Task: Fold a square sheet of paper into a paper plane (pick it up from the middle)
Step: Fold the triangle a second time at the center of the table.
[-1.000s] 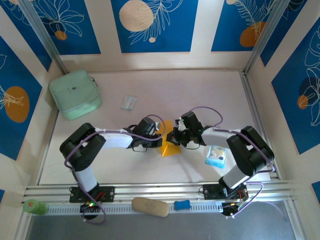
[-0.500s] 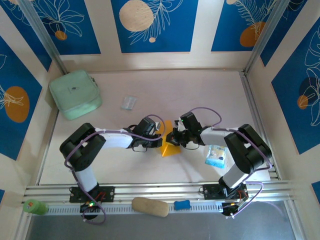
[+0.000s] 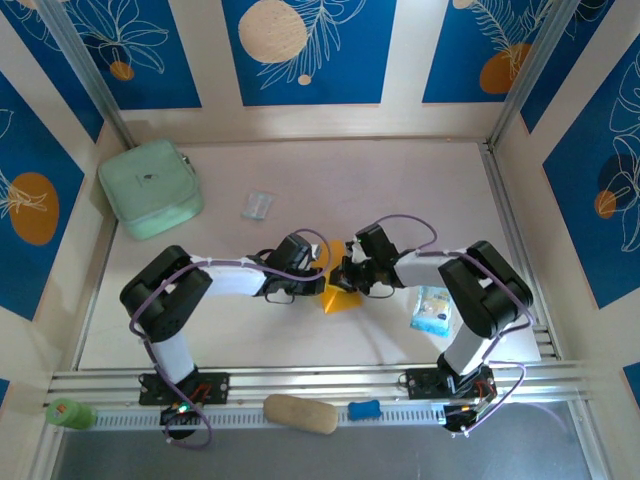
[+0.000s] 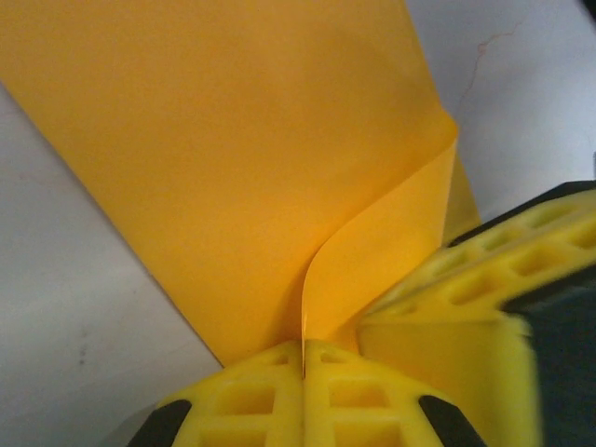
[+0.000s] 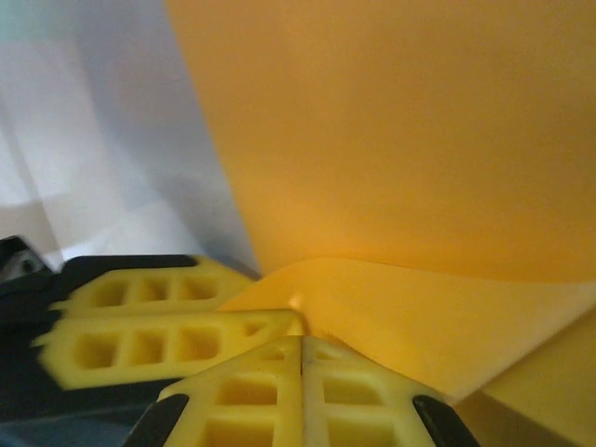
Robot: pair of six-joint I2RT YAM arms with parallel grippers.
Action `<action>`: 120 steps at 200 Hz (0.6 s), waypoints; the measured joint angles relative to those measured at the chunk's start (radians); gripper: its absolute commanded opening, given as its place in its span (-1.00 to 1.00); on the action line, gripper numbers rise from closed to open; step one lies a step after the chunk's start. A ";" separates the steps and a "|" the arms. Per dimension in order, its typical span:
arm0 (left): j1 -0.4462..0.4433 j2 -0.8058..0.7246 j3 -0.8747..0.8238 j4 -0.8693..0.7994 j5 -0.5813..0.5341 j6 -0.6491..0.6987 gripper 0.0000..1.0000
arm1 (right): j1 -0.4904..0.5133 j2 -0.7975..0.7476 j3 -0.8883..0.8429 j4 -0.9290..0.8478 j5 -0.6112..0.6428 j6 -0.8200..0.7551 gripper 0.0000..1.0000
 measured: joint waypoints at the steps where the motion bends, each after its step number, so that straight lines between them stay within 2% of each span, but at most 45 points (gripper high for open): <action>1: 0.000 0.000 0.000 0.000 0.000 0.000 -1.00 | 0.000 0.000 0.000 0.000 0.001 0.000 -0.94; 59: 0.000 0.005 0.004 0.000 0.008 0.000 -1.00 | 0.000 -0.014 -0.052 0.040 0.011 0.002 -0.94; 120: 0.000 0.006 0.005 0.000 0.011 0.000 -1.00 | -0.024 -0.077 -0.016 -0.041 0.016 -0.015 -0.91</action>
